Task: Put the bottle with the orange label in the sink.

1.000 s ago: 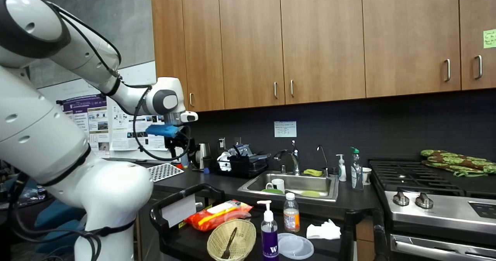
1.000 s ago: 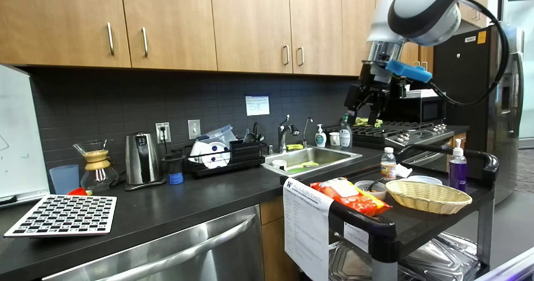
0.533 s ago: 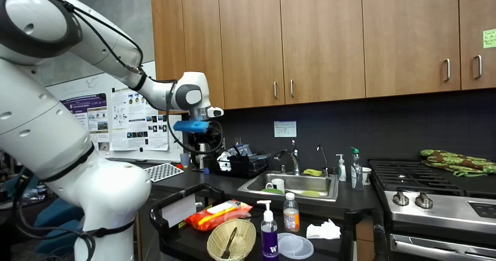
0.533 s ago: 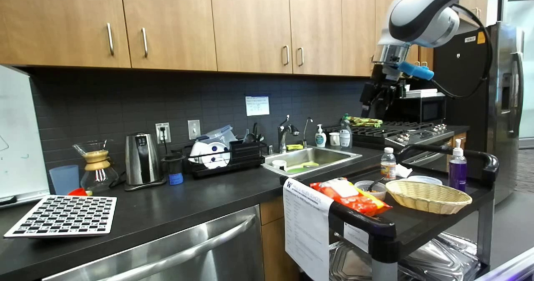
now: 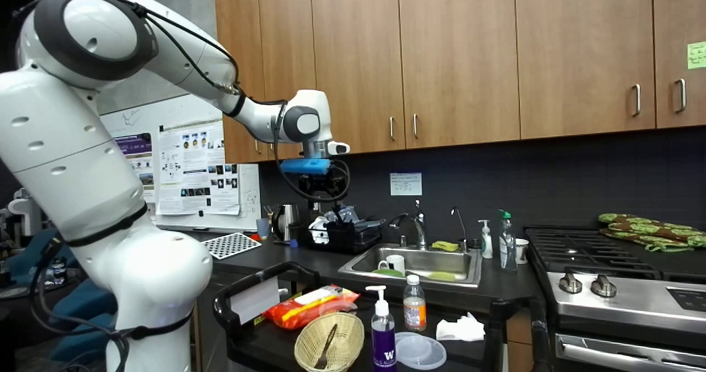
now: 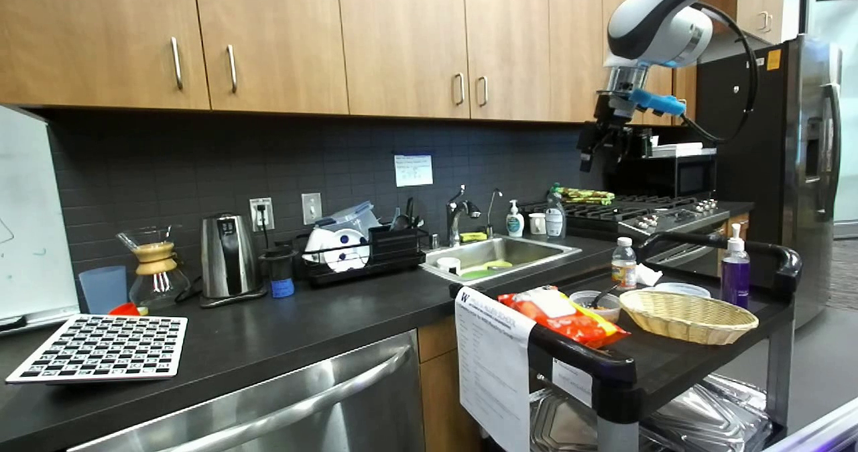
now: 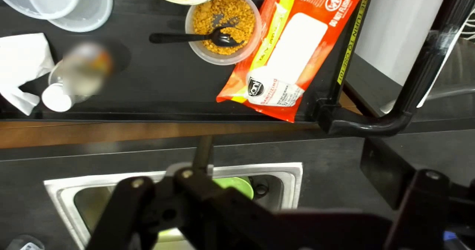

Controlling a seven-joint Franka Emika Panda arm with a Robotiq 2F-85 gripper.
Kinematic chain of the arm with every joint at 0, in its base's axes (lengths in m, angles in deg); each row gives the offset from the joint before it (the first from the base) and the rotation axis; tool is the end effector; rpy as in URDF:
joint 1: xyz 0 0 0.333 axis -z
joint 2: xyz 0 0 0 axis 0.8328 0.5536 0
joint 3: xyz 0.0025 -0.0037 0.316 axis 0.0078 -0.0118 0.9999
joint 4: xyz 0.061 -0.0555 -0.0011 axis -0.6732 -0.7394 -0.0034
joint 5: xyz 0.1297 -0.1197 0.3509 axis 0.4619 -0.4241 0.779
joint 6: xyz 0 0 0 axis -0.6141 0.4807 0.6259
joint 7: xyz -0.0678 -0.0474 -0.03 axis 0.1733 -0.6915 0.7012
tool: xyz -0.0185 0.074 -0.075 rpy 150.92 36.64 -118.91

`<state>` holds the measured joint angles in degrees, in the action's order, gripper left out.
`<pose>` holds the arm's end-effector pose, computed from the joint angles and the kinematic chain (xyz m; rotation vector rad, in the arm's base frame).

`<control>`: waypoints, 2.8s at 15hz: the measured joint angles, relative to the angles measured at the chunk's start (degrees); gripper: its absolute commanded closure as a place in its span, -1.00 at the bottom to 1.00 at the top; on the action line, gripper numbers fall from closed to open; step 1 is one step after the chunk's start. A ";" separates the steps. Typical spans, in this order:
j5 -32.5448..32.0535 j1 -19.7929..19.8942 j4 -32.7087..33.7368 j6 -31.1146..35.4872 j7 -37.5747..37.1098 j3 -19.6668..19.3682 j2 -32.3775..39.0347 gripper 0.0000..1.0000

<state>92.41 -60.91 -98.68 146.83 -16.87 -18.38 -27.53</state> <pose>0.4317 0.0029 0.5152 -3.0101 -0.2433 -0.3753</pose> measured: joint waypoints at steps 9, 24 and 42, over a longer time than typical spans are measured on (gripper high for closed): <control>-6.79 5.61 8.17 -6.05 -6.37 0.42 4.72 -1.00; -6.79 5.65 7.84 -6.04 -6.30 0.25 4.87 -1.00; -6.31 11.65 22.27 -4.18 10.46 -9.09 23.62 -1.00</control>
<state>86.10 -49.26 -76.40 142.65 -6.41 -27.47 -3.91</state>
